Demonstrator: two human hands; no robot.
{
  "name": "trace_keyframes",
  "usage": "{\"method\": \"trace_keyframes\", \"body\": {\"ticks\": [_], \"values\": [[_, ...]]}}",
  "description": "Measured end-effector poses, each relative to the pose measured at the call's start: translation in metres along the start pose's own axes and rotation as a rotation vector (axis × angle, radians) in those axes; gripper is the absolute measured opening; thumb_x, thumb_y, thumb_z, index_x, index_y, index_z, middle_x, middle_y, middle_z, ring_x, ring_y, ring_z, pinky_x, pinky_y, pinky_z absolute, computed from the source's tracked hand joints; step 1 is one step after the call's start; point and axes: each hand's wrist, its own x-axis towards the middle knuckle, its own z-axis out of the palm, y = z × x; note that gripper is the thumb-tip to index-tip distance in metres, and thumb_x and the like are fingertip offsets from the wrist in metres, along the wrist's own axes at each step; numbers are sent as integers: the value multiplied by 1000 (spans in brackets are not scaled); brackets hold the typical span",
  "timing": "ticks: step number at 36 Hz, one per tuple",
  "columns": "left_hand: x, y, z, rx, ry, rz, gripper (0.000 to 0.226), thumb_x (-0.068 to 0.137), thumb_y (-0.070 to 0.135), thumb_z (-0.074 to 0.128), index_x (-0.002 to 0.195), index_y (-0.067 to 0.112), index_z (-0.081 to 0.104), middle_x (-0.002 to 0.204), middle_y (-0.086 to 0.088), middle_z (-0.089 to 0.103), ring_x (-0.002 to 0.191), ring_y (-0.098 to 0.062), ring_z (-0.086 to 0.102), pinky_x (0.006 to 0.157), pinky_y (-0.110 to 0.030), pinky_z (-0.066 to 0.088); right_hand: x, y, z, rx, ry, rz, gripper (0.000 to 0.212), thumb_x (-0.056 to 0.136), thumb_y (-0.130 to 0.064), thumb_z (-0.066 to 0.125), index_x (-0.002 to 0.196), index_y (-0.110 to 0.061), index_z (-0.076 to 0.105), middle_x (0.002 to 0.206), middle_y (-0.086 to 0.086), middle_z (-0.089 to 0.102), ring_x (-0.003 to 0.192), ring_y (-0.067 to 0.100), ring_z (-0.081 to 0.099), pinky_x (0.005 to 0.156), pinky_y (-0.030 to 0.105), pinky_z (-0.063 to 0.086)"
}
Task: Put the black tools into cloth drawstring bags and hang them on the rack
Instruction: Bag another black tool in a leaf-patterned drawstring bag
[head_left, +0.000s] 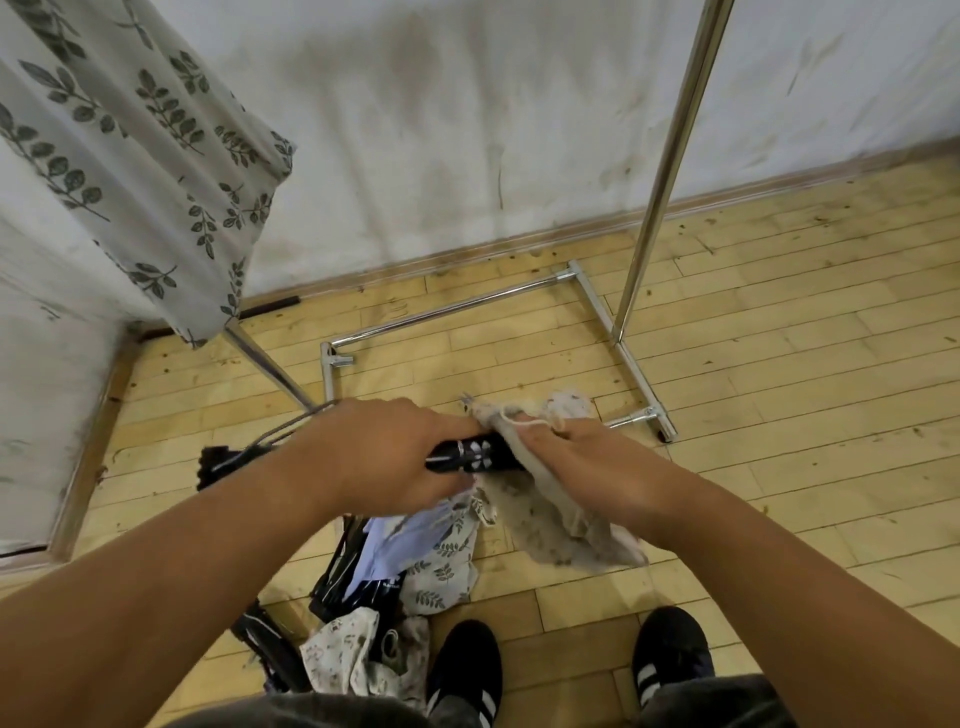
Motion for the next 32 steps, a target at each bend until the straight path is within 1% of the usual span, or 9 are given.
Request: {"method": "trace_keyframes", "body": {"ticks": [4,7,10,13,18,23,26,28,32], "values": [[16,-23,8,-570,-195,-251,27,95,56,63,120,46,62,79,9,69,59,-6,64,59,-29,54,-3,5,-8,117,-11,-19,48,101,-65,38,127,-34,64,113,13,73,102,37,72,95,58,57],[21,-25,12,-864,-301,-479,27,98,48,64,115,26,65,76,-5,65,55,-17,60,54,-29,51,-1,11,-10,202,-19,-50,43,98,-66,46,114,-33,69,110,5,72,102,34,72,94,57,58],[30,-1,19,-1072,-397,-626,26,104,40,56,113,16,63,76,-5,64,53,-15,56,53,-28,50,0,10,-1,256,-148,-103,38,99,-58,52,122,-34,70,109,12,73,86,35,74,72,46,61],[37,31,21,-1453,-428,-608,29,108,26,47,98,7,66,70,-6,64,52,-15,58,52,-27,50,4,9,8,307,-186,-192,41,97,-49,65,136,-38,63,122,6,74,110,28,73,97,51,58],[34,53,22,-1943,-272,-572,41,101,20,57,135,-2,61,104,-19,62,90,-30,63,68,-34,58,11,11,-2,535,-55,-163,25,98,-28,67,122,-26,73,113,2,78,110,21,73,102,50,56],[22,51,28,-1852,-287,-519,30,102,19,53,121,0,66,109,-19,77,95,-31,72,77,-36,57,14,18,-13,180,237,-47,47,88,-26,70,134,-29,63,127,0,67,107,22,67,85,41,60],[20,54,40,-1852,-277,-527,34,94,23,64,121,2,67,104,-14,77,78,-24,73,62,-31,58,12,19,-13,-44,315,-69,15,96,-20,60,97,-23,75,95,5,73,83,20,62,63,28,48],[19,63,45,-1758,-242,-513,30,96,22,64,125,14,65,105,-9,77,70,-19,73,57,-27,56,9,16,-12,20,297,-98,25,99,-26,58,81,-23,75,86,9,73,79,22,63,65,29,47],[18,81,49,-1659,-240,-418,16,102,20,56,111,25,67,91,-7,74,60,-16,68,56,-25,52,3,7,-8,162,65,-119,23,101,-36,59,102,-28,80,101,-10,79,99,3,69,80,19,52]]}}
